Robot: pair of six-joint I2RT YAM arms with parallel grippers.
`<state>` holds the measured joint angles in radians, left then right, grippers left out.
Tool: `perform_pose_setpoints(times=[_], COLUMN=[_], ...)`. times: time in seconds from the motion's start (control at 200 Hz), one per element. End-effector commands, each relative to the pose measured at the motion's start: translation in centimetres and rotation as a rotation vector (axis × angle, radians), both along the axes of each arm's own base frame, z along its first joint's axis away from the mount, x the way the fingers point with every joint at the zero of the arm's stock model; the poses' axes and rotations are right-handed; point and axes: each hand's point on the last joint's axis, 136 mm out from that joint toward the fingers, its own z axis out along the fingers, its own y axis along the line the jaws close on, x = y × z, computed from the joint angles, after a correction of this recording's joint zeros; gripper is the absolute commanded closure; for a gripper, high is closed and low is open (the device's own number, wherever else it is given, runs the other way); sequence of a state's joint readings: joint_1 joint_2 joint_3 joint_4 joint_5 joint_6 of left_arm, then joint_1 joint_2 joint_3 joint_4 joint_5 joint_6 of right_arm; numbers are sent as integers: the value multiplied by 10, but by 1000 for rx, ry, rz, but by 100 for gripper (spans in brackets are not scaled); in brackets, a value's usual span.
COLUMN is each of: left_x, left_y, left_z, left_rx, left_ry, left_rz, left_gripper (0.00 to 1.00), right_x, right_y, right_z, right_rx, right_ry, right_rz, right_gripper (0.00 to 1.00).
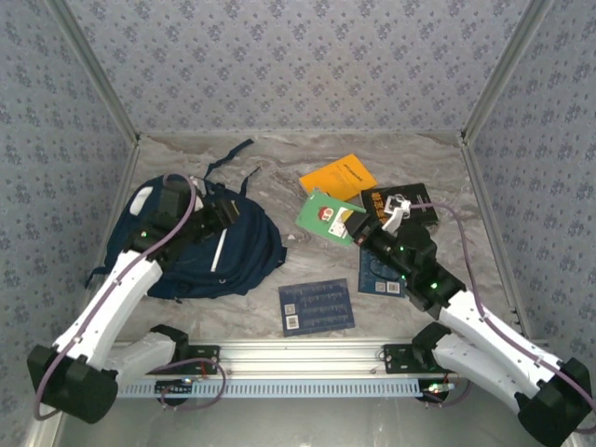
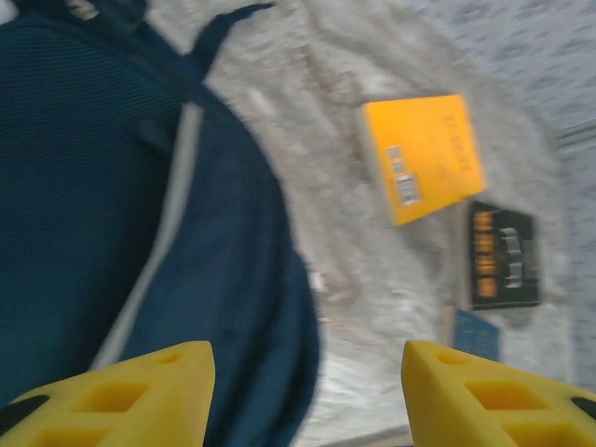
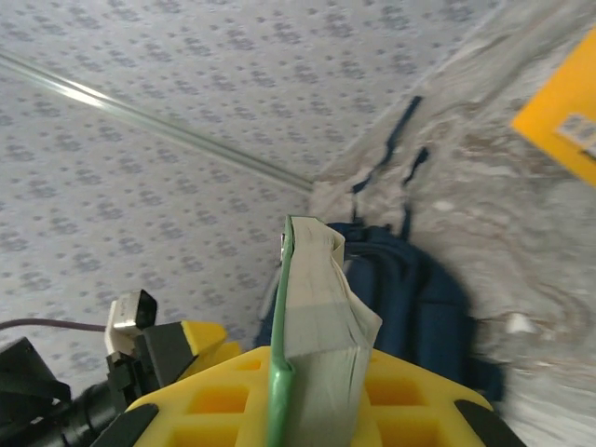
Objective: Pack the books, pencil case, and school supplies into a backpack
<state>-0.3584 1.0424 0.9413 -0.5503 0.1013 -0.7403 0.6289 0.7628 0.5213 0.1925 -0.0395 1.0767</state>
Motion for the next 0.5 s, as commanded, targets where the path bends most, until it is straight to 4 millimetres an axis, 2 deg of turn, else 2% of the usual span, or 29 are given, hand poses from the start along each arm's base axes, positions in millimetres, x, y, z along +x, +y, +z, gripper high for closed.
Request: perform_pose_setpoints(times=[0.0, 0.16, 0.325, 0.425, 0.495], left_x=[4, 22, 28, 27, 25], left_y=[11, 7, 0, -14, -22], left_z=[-37, -74, -94, -93, -88], left_rx=[176, 273, 267, 185, 131], left_ry=[87, 182, 231, 216, 190], left_rz=[-86, -164, -195, -218, -234], left_gripper=[45, 45, 47, 55, 69], right_x=[-1, -1, -3, -4, -4], right_y=[-9, -8, -6, -6, -5], right_z=[-20, -23, -24, -32, -38], right_rx=[-56, -34, -24, -27, -25], right_ry=[8, 3, -7, 7, 19], right_rz=[-14, 15, 48, 60, 69], right_gripper=[100, 100, 100, 100, 100])
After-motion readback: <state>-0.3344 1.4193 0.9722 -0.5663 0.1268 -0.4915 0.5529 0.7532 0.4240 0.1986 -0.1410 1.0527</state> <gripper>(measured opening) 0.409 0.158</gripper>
